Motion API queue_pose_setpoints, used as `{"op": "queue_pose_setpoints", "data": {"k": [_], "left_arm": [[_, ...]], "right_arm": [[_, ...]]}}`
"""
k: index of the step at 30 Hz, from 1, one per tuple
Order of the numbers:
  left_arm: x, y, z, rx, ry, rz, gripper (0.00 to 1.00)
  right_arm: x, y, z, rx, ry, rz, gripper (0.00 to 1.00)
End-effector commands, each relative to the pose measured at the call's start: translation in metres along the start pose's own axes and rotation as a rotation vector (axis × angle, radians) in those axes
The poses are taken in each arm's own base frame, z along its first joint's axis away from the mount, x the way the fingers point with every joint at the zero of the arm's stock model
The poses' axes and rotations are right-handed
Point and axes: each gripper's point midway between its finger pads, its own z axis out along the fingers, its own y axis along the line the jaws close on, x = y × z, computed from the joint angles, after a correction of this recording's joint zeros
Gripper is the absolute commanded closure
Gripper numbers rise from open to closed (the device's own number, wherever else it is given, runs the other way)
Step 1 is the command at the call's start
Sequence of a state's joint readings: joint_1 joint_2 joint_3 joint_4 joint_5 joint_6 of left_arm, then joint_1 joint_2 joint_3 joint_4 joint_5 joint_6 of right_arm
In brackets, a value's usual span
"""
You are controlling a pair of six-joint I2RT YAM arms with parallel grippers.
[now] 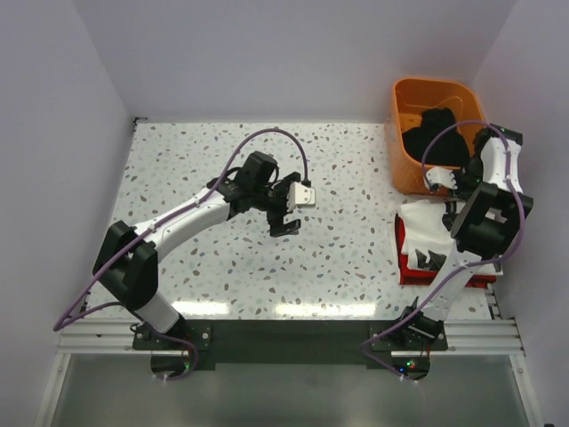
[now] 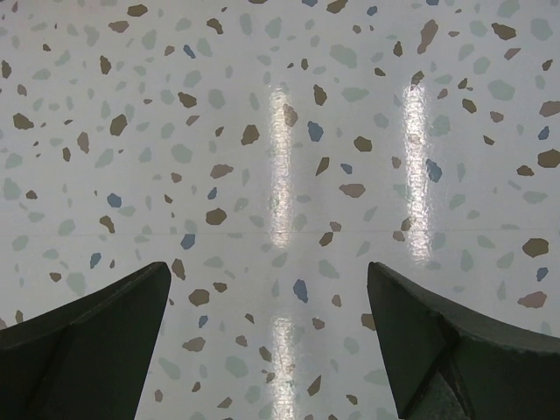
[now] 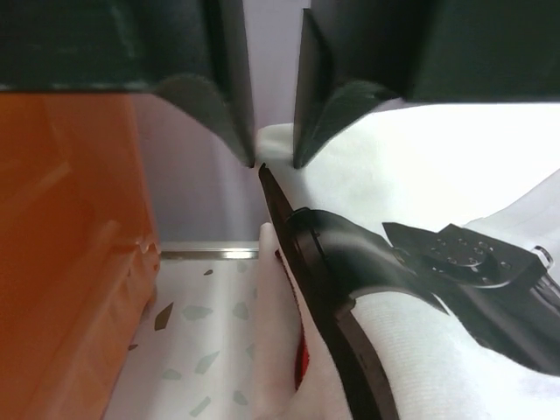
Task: Fold and stack the t-shirts
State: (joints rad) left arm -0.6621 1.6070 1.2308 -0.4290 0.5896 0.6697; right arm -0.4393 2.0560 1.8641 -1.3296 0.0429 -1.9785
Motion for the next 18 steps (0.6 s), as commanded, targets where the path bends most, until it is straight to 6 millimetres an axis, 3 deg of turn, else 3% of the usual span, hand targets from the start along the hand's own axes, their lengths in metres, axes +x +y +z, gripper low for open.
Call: {"op": "queue_pose_setpoints", "data": {"k": [1, 3, 6, 18], "left_arm": [[-0.015, 0.013, -0.004, -0.030, -0.026, 0.017, 0.00], [-0.015, 0.014, -0.005, -0.032, -0.026, 0.019, 0.00], [-0.013, 0.013, -0.003, -0.028, -0.023, 0.019, 0.00], [-0.013, 0.011, -0.004, -0.027, -0.030, 0.013, 0.00]], "right_arm": [[-0.008, 0.020, -0.005, -0.132, -0.042, -0.301, 0.78], [-0.008, 0.022, -0.005, -0.143, -0.040, -0.302, 0.91], [-0.008, 0.024, -0.008, -0.141, -0.041, -0.302, 1.00], [-0.016, 0.040, -0.045, -0.099, -0.044, -0.239, 1.00]]}}
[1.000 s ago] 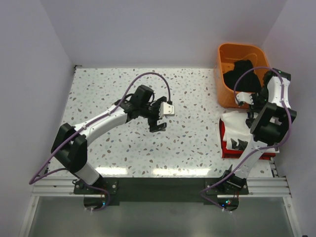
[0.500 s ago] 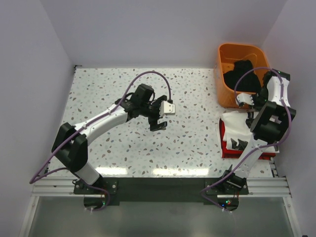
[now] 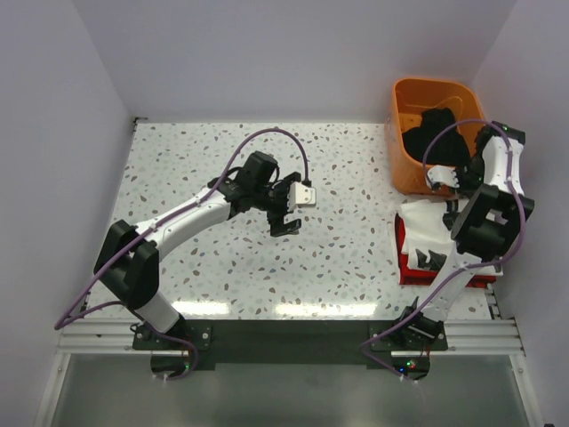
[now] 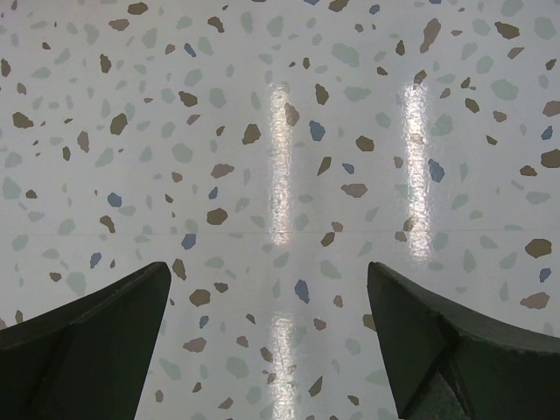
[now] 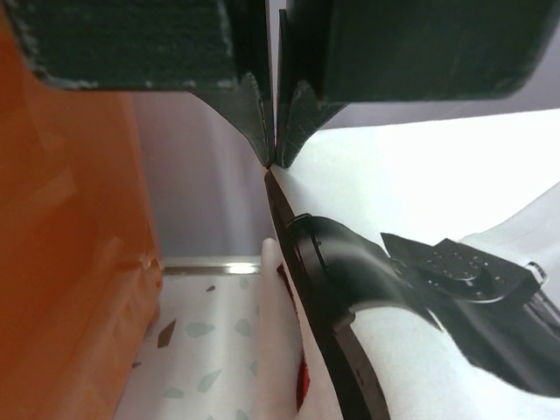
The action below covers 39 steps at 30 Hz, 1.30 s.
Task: Fold and stack the t-shirts
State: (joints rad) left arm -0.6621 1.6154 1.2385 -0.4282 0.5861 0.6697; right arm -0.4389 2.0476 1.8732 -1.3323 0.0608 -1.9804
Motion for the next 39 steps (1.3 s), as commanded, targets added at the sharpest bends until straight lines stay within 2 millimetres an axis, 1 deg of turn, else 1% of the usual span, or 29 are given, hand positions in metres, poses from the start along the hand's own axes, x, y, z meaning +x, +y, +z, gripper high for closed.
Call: {"op": "queue_pose_setpoints", "data": {"k": [1, 9, 12, 16, 20, 21, 23, 25, 26, 27, 29, 34, 38, 39], "left_arm": [[-0.014, 0.009, -0.005, -0.025, -0.037, 0.016, 0.00], [-0.014, 0.004, -0.008, -0.026, -0.050, 0.023, 0.00], [-0.015, 0.003, -0.008, -0.026, -0.060, 0.022, 0.00], [-0.017, 0.004, -0.007, -0.029, -0.070, 0.022, 0.00], [-0.019, 0.007, -0.004, -0.029, -0.075, 0.020, 0.00], [-0.022, 0.009, -0.004, -0.032, -0.080, 0.027, 0.00], [-0.022, 0.010, -0.002, -0.030, -0.075, 0.022, 0.00], [-0.021, 0.011, -0.002, -0.032, -0.070, 0.020, 0.00], [-0.021, 0.011, -0.003, -0.033, -0.069, 0.020, 0.00], [-0.020, 0.011, -0.003, -0.034, -0.066, 0.021, 0.00], [-0.018, 0.011, -0.003, -0.036, -0.059, 0.018, 0.00], [-0.015, 0.009, -0.004, -0.043, -0.055, 0.013, 0.00], [-0.016, 0.007, -0.005, -0.048, -0.065, 0.005, 0.00], [-0.014, 0.007, -0.005, -0.047, -0.064, 0.003, 0.00]], "right_arm": [[-0.019, 0.041, -0.042, -0.101, -0.061, -0.229, 1.00], [-0.017, 0.056, -0.060, -0.086, -0.015, -0.181, 1.00], [-0.010, 0.060, -0.063, -0.088, 0.006, -0.150, 1.00], [0.002, 0.064, -0.060, -0.086, 0.023, -0.127, 1.00], [0.009, 0.060, -0.046, -0.073, 0.045, -0.107, 1.00], [0.010, 0.058, -0.044, -0.073, 0.049, -0.101, 1.00], [0.014, 0.054, -0.034, -0.070, 0.057, -0.089, 1.00], [0.017, 0.052, -0.030, -0.063, 0.074, -0.079, 1.00], [0.021, 0.046, -0.027, -0.042, 0.096, -0.077, 1.00], [0.023, 0.047, -0.023, -0.047, 0.102, -0.071, 1.00], [0.026, 0.046, -0.019, -0.049, 0.118, -0.067, 1.00], [0.036, 0.042, -0.018, -0.021, 0.173, -0.057, 1.00], [0.041, 0.035, -0.023, 0.008, 0.183, -0.045, 1.00], [0.043, 0.031, -0.028, 0.020, 0.186, -0.039, 1.00]]}}
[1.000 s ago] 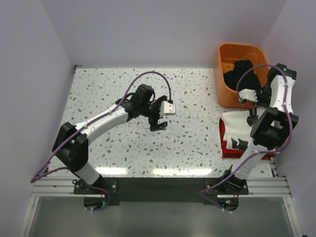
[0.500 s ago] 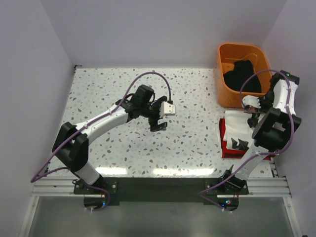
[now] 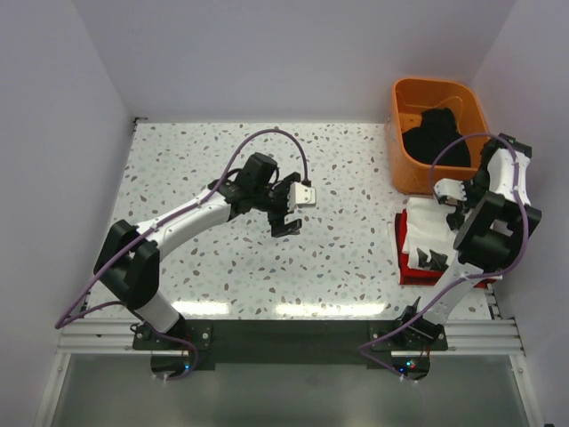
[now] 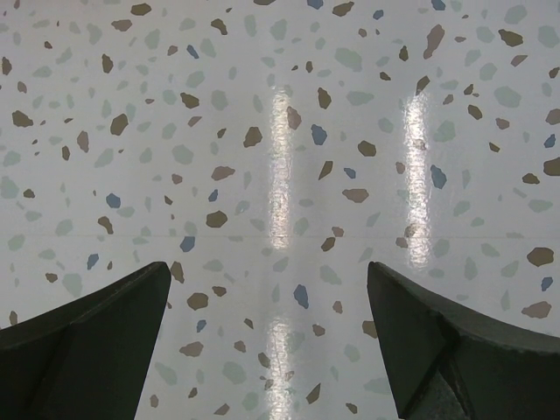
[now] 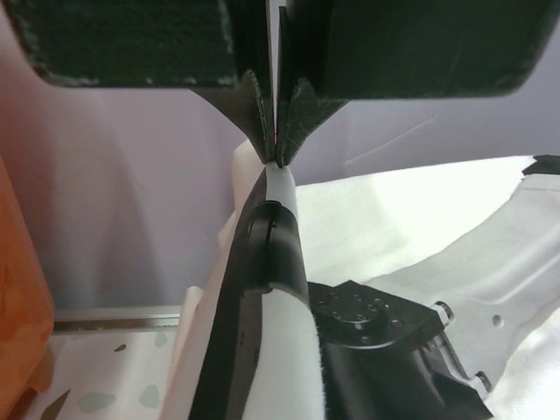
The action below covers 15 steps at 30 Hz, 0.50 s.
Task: Fold and stack the t-shirts
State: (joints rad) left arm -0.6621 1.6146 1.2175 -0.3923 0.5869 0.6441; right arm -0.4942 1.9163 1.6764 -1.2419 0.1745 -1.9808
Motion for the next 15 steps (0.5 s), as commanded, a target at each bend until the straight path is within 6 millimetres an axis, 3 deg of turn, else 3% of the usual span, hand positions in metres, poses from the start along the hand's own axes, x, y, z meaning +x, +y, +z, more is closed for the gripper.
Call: {"op": "queue_pose_setpoints", "data": {"k": [1, 3, 4, 6, 7, 8, 10, 12, 13, 14, 15], "left_arm": [[-0.015, 0.005, -0.007, -0.037, -0.054, 0.019, 0.00], [-0.013, 0.005, -0.007, -0.039, -0.055, 0.014, 0.00], [-0.014, 0.005, -0.006, -0.043, -0.059, 0.016, 0.00], [-0.014, 0.007, -0.007, -0.057, -0.059, 0.013, 0.00], [-0.016, 0.008, -0.008, -0.063, -0.064, 0.013, 0.00], [-0.016, 0.009, -0.009, -0.069, -0.067, 0.011, 0.00], [-0.017, 0.009, -0.010, -0.073, -0.068, 0.002, 0.00], [-0.017, 0.008, -0.010, -0.075, -0.069, -0.013, 0.00], [-0.017, 0.008, -0.011, -0.076, -0.069, -0.017, 0.00], [-0.016, 0.006, -0.013, -0.082, -0.071, -0.042, 0.00], [-0.016, 0.006, -0.013, -0.082, -0.071, -0.043, 0.00]], "right_arm": [[0.019, -0.014, -0.022, 0.057, 0.070, -0.089, 1.00], [0.021, -0.017, -0.020, 0.066, 0.086, -0.086, 1.00], [0.021, -0.020, -0.025, 0.095, 0.093, -0.079, 0.81], [0.013, -0.026, -0.029, 0.147, 0.061, -0.046, 0.74], [0.009, -0.026, -0.033, 0.164, 0.041, -0.027, 0.64], [0.004, -0.024, -0.046, 0.178, 0.022, -0.016, 0.62], [-0.014, -0.021, -0.057, 0.217, -0.075, 0.042, 0.61], [-0.030, -0.003, -0.076, 0.224, -0.145, 0.084, 0.59], [-0.044, 0.000, -0.083, 0.247, -0.217, 0.097, 0.57], [-0.072, 0.025, -0.103, 0.263, -0.335, 0.154, 0.56], [-0.082, 0.027, -0.104, 0.258, -0.386, 0.152, 0.56]]}}
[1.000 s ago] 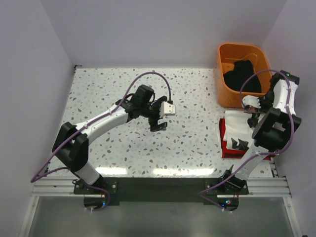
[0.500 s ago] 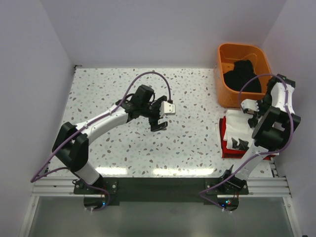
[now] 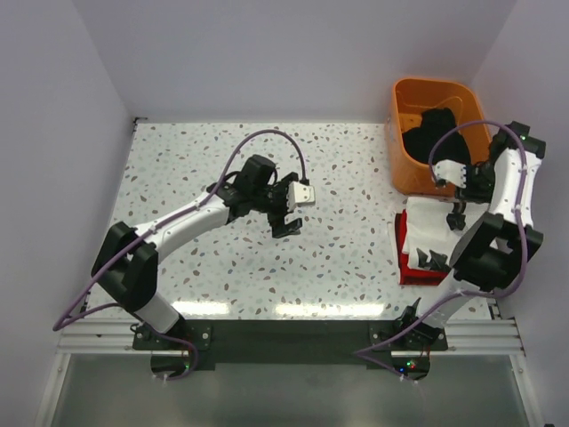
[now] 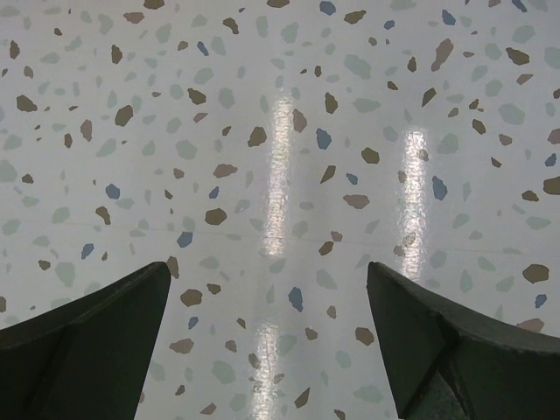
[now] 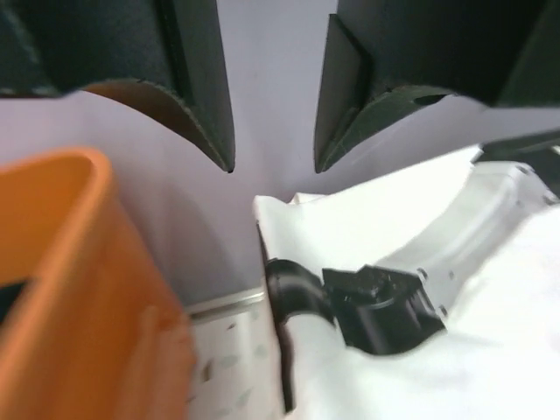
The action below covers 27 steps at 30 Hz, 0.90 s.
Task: Fold and stack the t-shirts
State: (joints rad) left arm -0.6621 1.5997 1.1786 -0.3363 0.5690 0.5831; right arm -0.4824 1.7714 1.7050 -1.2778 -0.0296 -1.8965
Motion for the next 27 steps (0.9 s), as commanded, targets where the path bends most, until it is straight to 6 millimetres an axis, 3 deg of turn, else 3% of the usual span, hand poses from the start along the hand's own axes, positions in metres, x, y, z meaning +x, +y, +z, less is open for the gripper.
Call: {"op": "queue_pose_setpoints", "data": {"k": [1, 5, 6, 8, 9, 10, 11, 12, 13, 14, 15, 18, 23, 27], "left_arm": [[-0.016, 0.003, -0.015, -0.057, -0.059, -0.021, 0.00], [-0.012, 0.008, -0.023, -0.086, -0.057, -0.151, 0.00], [-0.015, 0.010, -0.027, -0.091, -0.069, -0.213, 0.00], [-0.010, 0.024, -0.042, -0.108, -0.099, -0.315, 0.00], [-0.011, 0.028, -0.050, -0.113, -0.122, -0.391, 0.00], [-0.004, 0.046, -0.065, -0.157, -0.141, -0.447, 0.00], [0.000, 0.052, -0.072, -0.172, -0.143, -0.493, 0.00], [0.008, 0.059, -0.077, -0.197, -0.134, -0.555, 0.00], [0.017, 0.078, -0.094, -0.255, -0.132, -0.597, 0.00], [0.029, 0.079, -0.102, -0.266, -0.100, -0.649, 0.00], [0.035, 0.087, -0.111, -0.290, -0.096, -0.686, 0.00], [0.081, 0.110, -0.155, -0.423, -0.073, -0.827, 0.00], [0.143, 0.103, -0.196, -0.579, 0.046, -0.906, 0.00], [0.176, 0.071, -0.205, -0.657, 0.150, -0.867, 0.00]], "right_arm": [[-0.068, 0.037, -0.055, 0.066, -0.274, 0.120, 0.54], [-0.121, 0.055, -0.071, 0.066, -0.467, 0.240, 0.37], [-0.143, 0.054, -0.075, 0.061, -0.532, 0.247, 0.34], [-0.171, 0.055, -0.081, 0.038, -0.587, 0.372, 0.25], [-0.193, 0.044, -0.083, 0.064, -0.621, 0.359, 0.21], [-0.208, 0.045, -0.078, 0.042, -0.652, 0.396, 0.19], [-0.222, 0.045, -0.078, 0.014, -0.675, 0.514, 0.14], [-0.247, 0.033, -0.079, 0.042, -0.717, 0.493, 0.12], [-0.261, 0.037, -0.072, -0.009, -0.732, 0.594, 0.10], [-0.272, 0.034, -0.068, -0.016, -0.747, 0.618, 0.06], [-0.297, 0.033, -0.063, -0.033, -0.774, 0.597, 0.05], [-0.335, 0.035, -0.046, -0.092, -0.801, 0.682, 0.01], [-0.359, 0.047, -0.006, -0.109, -0.758, 0.764, 0.02], [-0.378, 0.063, 0.010, -0.108, -0.746, 0.762, 0.01]]}}
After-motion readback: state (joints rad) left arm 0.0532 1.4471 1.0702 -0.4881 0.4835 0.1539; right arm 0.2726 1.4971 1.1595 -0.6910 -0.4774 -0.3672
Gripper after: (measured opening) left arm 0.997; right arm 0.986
